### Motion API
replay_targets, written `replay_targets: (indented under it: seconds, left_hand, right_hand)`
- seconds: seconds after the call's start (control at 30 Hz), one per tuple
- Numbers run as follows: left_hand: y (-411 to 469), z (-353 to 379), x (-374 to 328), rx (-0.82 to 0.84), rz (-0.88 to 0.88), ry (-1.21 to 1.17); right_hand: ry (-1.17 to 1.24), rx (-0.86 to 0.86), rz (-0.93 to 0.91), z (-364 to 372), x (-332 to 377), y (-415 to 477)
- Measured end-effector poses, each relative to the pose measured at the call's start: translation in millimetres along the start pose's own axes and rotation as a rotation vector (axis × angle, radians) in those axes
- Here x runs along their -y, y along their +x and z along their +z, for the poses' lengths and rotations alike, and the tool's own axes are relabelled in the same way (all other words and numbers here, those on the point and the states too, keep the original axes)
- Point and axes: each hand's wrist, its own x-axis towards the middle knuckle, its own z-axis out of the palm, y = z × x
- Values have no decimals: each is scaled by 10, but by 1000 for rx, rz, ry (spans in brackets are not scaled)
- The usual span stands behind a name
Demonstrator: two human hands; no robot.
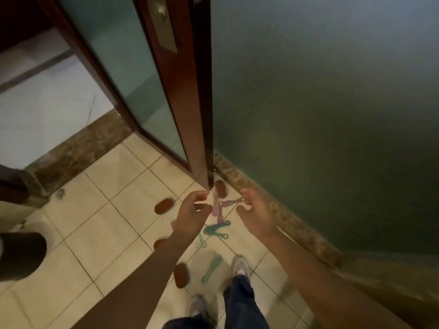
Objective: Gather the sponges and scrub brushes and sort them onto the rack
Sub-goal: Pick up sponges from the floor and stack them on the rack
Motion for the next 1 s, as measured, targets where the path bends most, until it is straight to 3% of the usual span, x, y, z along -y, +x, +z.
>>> replay_targets:
  seconds: [0.37, 0.57, 1.0]
  left_hand:
    - [2111, 946, 2474, 32, -33, -20]
    - [3160, 1414, 3662, 36, -26, -46]
    - [4121, 1900, 4460, 48, -4, 70]
  right_hand:
    - [-57, 10, 53, 1583, -2127, 2072]
    - [-78, 9, -47, 2328, -3096, 2997]
    - [-20, 38, -15, 2838, -3960, 3844]
